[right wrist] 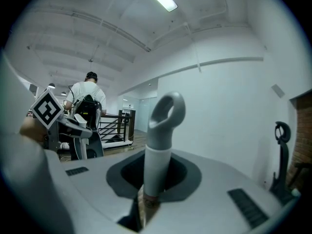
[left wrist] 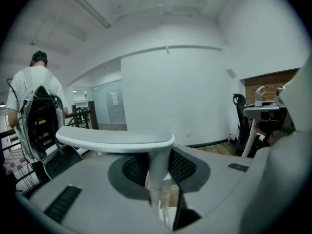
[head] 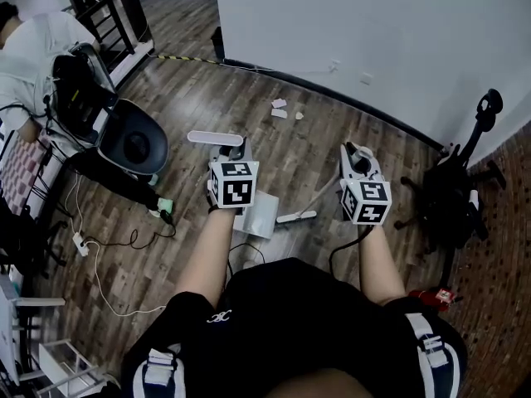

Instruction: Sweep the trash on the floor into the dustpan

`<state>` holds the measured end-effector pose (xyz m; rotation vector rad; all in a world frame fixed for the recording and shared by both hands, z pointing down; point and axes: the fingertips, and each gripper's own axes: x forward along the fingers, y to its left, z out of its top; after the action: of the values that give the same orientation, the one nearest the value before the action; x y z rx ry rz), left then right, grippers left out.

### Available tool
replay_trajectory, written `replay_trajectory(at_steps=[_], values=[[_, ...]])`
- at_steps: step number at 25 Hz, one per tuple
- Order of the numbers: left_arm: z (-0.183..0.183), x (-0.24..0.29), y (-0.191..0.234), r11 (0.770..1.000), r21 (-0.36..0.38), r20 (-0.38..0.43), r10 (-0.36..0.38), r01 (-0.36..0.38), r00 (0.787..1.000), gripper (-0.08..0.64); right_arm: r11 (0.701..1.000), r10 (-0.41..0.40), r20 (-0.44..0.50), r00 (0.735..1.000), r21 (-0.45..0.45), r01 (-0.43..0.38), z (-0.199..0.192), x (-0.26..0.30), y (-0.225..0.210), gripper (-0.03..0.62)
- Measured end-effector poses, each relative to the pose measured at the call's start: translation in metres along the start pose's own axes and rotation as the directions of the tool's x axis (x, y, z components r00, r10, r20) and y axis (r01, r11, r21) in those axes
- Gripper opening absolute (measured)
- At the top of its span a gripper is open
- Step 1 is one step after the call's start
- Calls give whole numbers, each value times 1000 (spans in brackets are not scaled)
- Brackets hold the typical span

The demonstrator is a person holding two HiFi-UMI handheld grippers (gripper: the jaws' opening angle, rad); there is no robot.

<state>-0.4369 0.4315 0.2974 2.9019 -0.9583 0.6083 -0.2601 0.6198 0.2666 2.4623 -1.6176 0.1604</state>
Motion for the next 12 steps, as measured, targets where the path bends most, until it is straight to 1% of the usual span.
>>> replay_trajectory(at_steps=[3,7,12], values=[[1,2,8,1000,-2,8,-11,11,1000,95,1000,-1,4,1000,-16,1,5,5,8,51],[-1,6,30,999,-5,12,-39,39,999,95,998,-1,7,1000,-61,1,12,16,34,51],[-3,13,51,997,3,2,-79,79,997,95,994,-26,-7,1000,-107,25,22,25,60,52]])
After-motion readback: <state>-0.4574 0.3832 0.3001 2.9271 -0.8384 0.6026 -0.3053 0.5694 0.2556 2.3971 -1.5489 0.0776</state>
